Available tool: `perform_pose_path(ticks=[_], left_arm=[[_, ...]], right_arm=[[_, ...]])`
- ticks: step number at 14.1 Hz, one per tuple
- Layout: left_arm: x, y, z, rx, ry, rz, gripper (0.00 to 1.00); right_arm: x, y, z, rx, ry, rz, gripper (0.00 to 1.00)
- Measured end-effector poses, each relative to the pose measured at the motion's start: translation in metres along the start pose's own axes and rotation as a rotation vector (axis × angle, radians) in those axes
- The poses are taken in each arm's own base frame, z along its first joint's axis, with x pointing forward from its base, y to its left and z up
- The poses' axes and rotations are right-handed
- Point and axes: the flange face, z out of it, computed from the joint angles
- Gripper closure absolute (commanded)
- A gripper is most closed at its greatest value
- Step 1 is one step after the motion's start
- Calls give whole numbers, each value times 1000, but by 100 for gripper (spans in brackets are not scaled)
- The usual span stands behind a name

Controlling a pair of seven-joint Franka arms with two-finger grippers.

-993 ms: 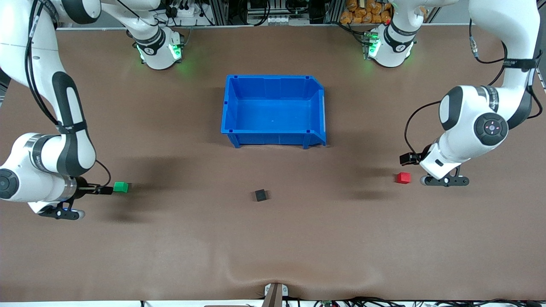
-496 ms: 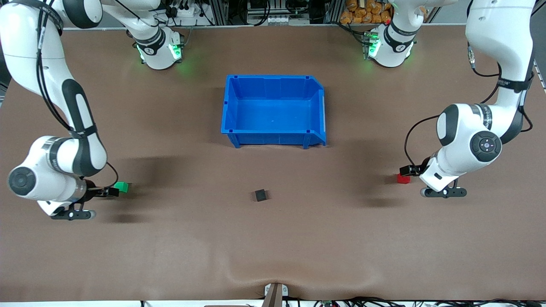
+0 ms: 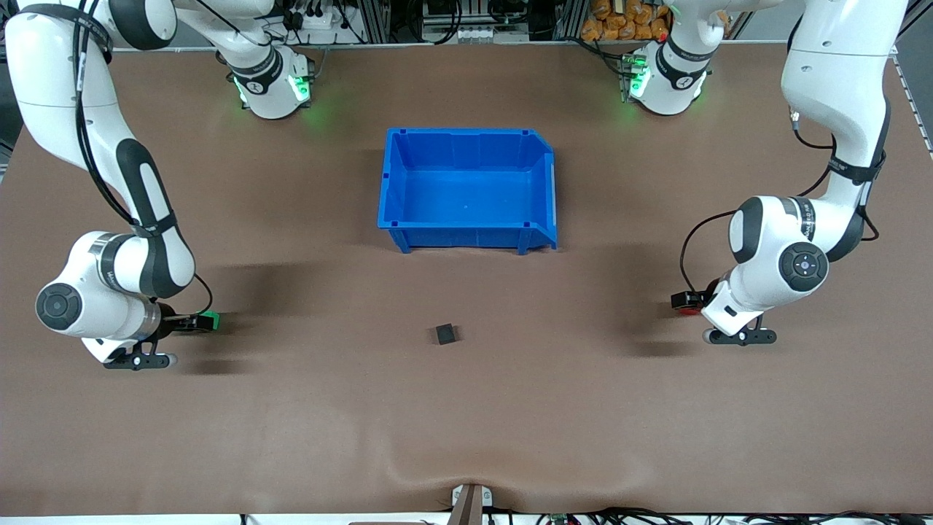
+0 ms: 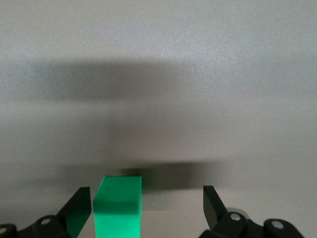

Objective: Attach green and red cubes to black cube
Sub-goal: 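Lower both grippers and close them on the green and red cubes, then carry the green cube with the right gripper while the left gripper carries red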

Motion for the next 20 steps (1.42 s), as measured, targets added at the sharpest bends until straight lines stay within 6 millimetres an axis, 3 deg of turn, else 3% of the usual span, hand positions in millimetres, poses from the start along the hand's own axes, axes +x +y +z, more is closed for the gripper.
perform_pose_path(ticks=[6, 10, 13, 18, 20], left_arm=[[1, -3, 27, -5, -2, -6, 0], [1, 2, 32, -8, -5, 1, 10], [1, -1, 32, -7, -5, 0, 29], [0, -2, 36, -6, -12, 0, 51], [0, -2, 37, -6, -14, 1, 51]], right_arm=[[-12, -2, 18, 6, -42, -1, 0], [-11, -10, 17, 6, -38, -14, 0], [-8, -23, 10, 4, -28, -34, 0], [-8, -21, 9, 2, -28, -31, 1], [-9, -21, 10, 3, -36, -30, 52]])
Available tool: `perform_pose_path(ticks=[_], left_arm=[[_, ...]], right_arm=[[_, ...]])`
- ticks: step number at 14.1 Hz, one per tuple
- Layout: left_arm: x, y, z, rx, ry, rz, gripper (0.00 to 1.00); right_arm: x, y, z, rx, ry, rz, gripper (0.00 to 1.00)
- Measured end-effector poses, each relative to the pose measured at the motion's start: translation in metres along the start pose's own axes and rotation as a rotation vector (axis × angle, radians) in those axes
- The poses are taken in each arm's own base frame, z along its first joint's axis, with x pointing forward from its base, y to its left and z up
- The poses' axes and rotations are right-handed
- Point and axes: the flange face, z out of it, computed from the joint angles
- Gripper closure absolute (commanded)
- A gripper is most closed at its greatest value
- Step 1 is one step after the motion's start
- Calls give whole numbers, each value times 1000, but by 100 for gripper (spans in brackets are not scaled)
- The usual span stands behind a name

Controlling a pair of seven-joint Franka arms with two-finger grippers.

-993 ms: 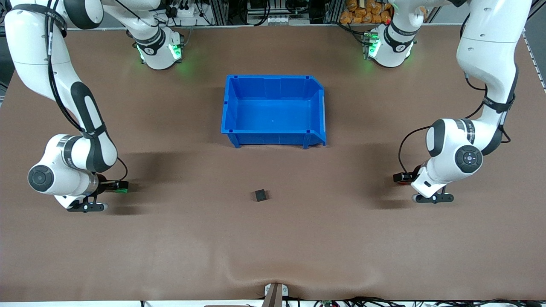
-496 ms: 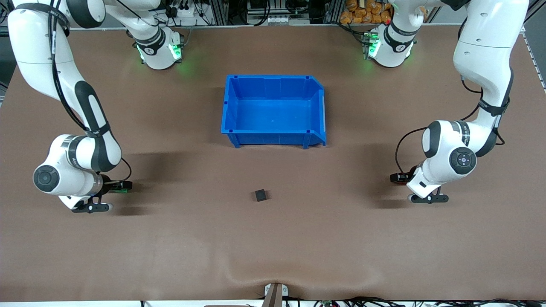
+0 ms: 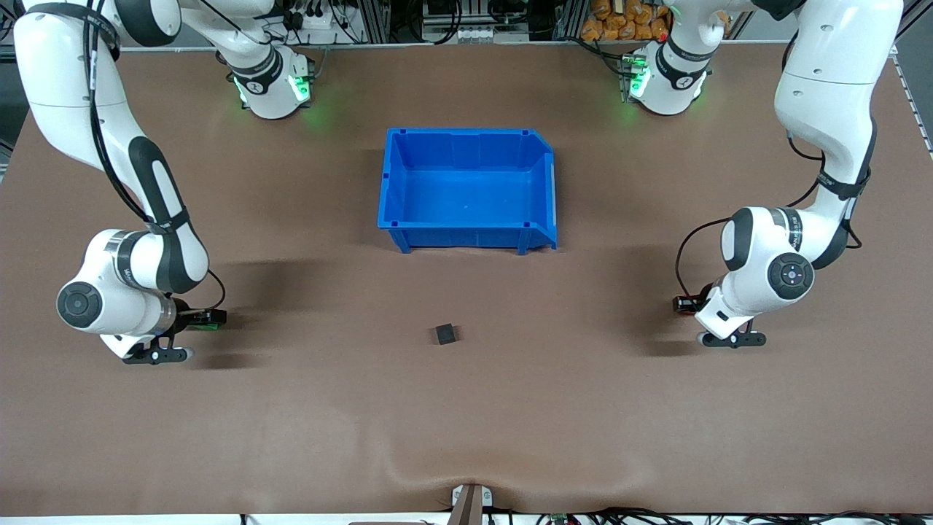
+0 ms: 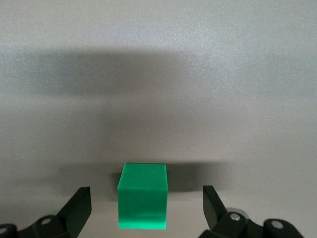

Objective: Attach green and red cubes to black cube
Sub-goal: 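Carry the green cube with the right gripper while the left gripper carries red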

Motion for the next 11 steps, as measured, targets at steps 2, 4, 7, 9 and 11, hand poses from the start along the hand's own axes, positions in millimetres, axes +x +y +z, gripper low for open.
perform_pose_path(ticks=[2, 4, 7, 9, 11], left_arm=[[0, 0, 2, 0, -2, 0, 54], [0, 0, 2, 0, -3, 0, 74], [0, -1, 2, 1, -2, -36, 100], [1, 1, 1, 0, 0, -112, 100], [2, 4, -2, -3, 6, -206, 100]], right_arm=[[-1, 0, 1, 2, -11, 0, 84], [-2, 0, 1, 3, -17, -1, 94], [-4, -1, 1, 7, -33, -67, 100], [-1, 0, -11, 6, -15, -185, 100], [7, -3, -39, -6, 34, -347, 100]])
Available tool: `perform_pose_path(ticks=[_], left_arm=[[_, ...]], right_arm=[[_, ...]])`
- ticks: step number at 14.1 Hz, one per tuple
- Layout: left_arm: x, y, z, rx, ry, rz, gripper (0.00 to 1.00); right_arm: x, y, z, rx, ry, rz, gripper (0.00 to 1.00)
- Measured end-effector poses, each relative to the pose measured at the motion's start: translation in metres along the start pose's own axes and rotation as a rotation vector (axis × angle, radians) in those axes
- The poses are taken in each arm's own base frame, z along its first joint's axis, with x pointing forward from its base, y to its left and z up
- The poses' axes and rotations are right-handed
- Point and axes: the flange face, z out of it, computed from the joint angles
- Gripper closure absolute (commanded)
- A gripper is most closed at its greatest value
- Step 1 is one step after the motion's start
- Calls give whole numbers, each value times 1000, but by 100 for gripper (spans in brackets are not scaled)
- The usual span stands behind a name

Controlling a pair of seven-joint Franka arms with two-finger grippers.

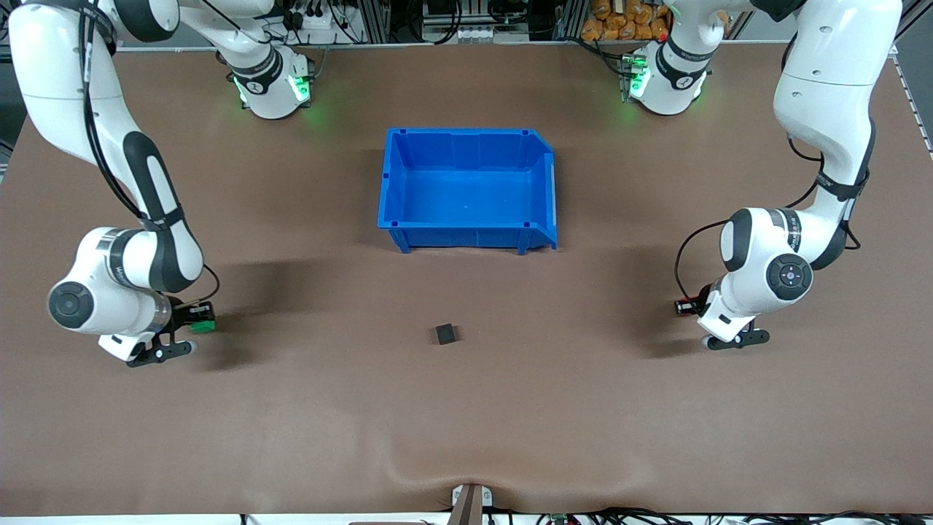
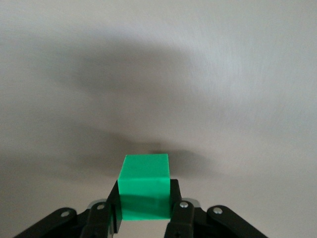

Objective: Attach green and red cubes to black cube
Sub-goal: 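Carry the green cube with the right gripper while the left gripper carries red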

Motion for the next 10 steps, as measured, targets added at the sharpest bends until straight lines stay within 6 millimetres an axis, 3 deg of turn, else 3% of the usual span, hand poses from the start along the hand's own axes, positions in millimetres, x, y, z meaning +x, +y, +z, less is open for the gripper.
perform_pose_path(ticks=[2, 5, 7, 10], left_arm=[[2, 3, -3, -4, 7, -85, 100], [6, 16, -13, -26, 25, -273, 100], [7, 48, -24, -54, 41, -436, 100], [4, 116, -26, -84, 58, -618, 100]], right_arm=[[17, -12, -32, -24, 43, -166, 100], [47, -50, -64, -64, 82, -445, 100], [66, -80, -70, -84, 93, -639, 98], [94, -143, -54, -93, 86, -794, 98]])
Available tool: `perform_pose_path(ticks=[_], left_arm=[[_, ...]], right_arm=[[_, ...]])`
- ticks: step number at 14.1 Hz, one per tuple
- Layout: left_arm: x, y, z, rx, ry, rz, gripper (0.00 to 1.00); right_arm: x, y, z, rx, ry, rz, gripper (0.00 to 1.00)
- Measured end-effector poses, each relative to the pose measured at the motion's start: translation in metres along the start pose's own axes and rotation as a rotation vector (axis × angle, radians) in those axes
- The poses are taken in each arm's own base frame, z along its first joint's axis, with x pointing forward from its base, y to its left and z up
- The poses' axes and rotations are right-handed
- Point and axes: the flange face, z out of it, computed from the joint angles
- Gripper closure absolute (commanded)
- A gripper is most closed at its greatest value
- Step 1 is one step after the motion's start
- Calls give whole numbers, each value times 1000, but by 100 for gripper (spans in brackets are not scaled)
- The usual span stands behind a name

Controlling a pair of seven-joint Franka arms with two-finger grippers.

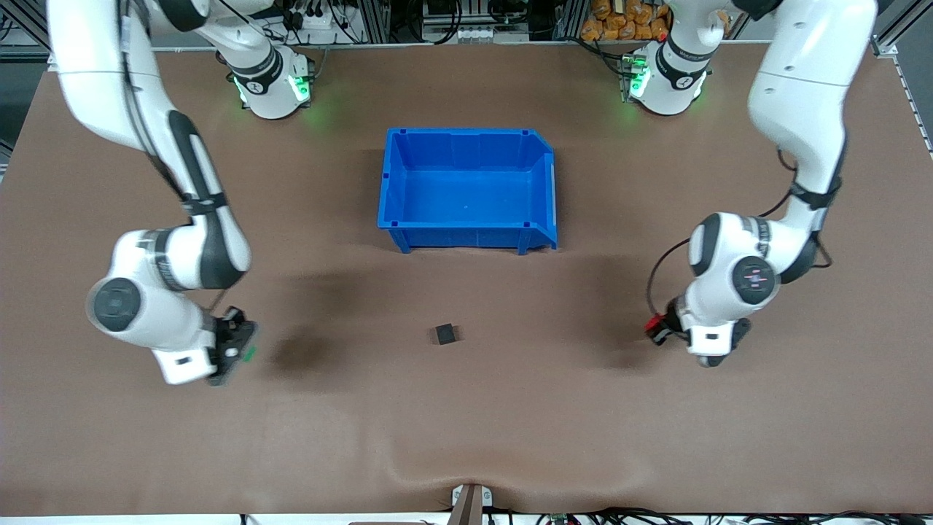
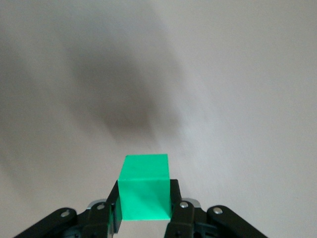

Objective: Attach green and red cubes to black cube
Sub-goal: 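Carry the green cube with the right gripper while the left gripper carries red, then press the green and red cubes against the black cube from both sides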

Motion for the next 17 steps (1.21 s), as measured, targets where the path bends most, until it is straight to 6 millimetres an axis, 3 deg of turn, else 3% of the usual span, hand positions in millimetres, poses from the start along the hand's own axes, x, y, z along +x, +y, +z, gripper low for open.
perform_pose_path(ticks=[2, 4, 7, 10, 14, 17], left_arm=[[-21, 23, 9, -9, 0, -83, 100], [-26, 34, 15, -14, -4, -153, 100], [-38, 55, 11, -55, -42, -335, 100], [-66, 77, 9, -73, -61, -418, 100], [-88, 91, 7, -83, -74, -456, 100], [-108, 100, 4, -89, -88, -449, 100]], right_arm=[[40, -25, 12, 10, -9, -76, 97], [72, -48, 21, 15, -15, -154, 94], [119, -73, 27, 3, -11, -267, 94], [167, -98, 39, -18, -9, -352, 92], [201, -116, 42, -50, 6, -404, 92], [210, -123, 40, -56, 10, -412, 92]])
